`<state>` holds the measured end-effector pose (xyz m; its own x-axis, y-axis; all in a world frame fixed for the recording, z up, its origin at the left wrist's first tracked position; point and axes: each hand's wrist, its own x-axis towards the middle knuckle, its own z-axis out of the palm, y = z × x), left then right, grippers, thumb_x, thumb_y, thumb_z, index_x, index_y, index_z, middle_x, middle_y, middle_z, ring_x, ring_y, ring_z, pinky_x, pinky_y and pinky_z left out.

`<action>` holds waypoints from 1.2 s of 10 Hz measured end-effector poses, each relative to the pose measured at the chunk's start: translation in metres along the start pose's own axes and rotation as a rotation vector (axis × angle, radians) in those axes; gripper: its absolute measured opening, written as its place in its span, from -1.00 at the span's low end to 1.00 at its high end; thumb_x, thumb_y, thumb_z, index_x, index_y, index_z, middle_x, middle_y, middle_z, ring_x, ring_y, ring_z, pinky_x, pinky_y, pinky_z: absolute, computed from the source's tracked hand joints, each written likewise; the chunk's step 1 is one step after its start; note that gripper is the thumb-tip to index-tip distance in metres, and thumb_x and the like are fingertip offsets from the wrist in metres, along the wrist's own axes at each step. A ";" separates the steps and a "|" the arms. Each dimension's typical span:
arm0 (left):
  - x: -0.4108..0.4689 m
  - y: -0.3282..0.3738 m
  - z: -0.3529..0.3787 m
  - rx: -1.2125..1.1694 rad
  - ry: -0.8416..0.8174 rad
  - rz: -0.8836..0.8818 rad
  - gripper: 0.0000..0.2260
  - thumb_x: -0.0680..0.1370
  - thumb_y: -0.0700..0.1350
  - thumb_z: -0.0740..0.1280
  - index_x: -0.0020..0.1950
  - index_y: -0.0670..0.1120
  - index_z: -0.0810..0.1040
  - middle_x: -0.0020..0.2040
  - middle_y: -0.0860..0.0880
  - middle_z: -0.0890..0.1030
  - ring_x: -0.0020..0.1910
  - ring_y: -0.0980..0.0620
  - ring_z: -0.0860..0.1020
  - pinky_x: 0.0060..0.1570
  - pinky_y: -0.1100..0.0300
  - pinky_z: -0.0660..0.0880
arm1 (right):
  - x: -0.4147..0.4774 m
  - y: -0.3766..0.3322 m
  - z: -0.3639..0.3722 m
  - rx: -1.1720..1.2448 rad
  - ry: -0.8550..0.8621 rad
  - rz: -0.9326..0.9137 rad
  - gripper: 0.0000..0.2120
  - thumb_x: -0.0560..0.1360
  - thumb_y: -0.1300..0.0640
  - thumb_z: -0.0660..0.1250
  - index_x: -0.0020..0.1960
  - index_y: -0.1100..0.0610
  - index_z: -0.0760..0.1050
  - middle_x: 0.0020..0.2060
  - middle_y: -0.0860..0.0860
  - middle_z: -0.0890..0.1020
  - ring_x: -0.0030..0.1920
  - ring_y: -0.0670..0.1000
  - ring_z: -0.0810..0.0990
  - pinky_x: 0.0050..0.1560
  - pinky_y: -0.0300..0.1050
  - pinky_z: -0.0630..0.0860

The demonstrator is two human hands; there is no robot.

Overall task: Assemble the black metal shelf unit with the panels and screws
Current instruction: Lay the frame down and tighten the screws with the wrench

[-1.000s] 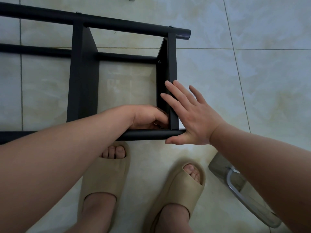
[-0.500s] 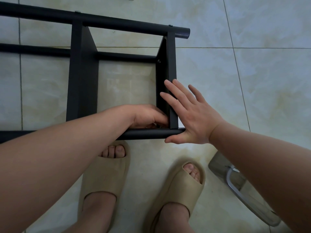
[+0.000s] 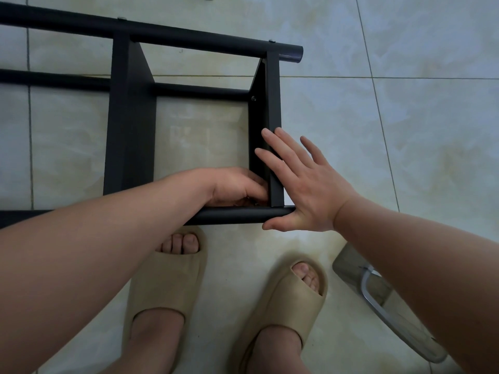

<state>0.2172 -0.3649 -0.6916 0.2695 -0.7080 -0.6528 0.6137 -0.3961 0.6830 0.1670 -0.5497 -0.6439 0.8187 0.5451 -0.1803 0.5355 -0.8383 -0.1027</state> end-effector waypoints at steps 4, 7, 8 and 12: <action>-0.001 0.002 -0.002 -0.141 -0.068 -0.047 -0.81 0.54 -0.38 0.21 -0.11 -0.18 0.58 -0.27 -0.10 0.61 -0.27 -0.02 0.59 -0.19 0.15 0.50 | 0.000 0.000 0.001 -0.007 0.002 -0.002 0.10 0.38 -0.59 0.10 0.63 0.17 0.09 0.64 0.12 0.01 0.64 0.14 -0.04 0.55 0.32 0.10; -0.001 0.000 -0.004 -0.031 0.015 -0.021 -0.81 0.51 -0.39 0.31 -0.25 -0.17 0.56 -0.43 -0.07 0.45 -0.43 0.05 0.42 -0.31 0.19 0.34 | 0.000 0.000 0.001 -0.011 0.017 -0.006 0.10 0.38 -0.59 0.10 0.62 0.18 0.11 0.64 0.14 0.03 0.64 0.15 -0.01 0.54 0.32 0.12; -0.001 0.001 -0.005 -0.061 -0.010 -0.017 -0.83 0.52 -0.41 0.28 -0.19 -0.20 0.57 -0.43 -0.06 0.49 -0.44 0.07 0.46 -0.33 0.23 0.39 | 0.000 0.000 0.001 -0.012 0.009 -0.004 0.10 0.38 -0.59 0.10 0.63 0.18 0.10 0.64 0.14 0.03 0.64 0.15 -0.03 0.55 0.31 0.10; -0.002 0.002 -0.002 -0.094 -0.057 -0.024 -0.80 0.52 -0.32 0.29 -0.20 -0.12 0.65 -0.29 -0.08 0.62 -0.30 0.00 0.60 -0.25 0.18 0.51 | 0.000 0.001 0.001 -0.005 0.012 -0.006 0.10 0.39 -0.59 0.07 0.63 0.17 0.09 0.64 0.13 0.02 0.64 0.15 -0.03 0.55 0.32 0.10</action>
<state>0.2192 -0.3635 -0.6896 0.2129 -0.7322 -0.6469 0.6872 -0.3584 0.6319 0.1670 -0.5506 -0.6452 0.8176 0.5506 -0.1684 0.5416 -0.8347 -0.0994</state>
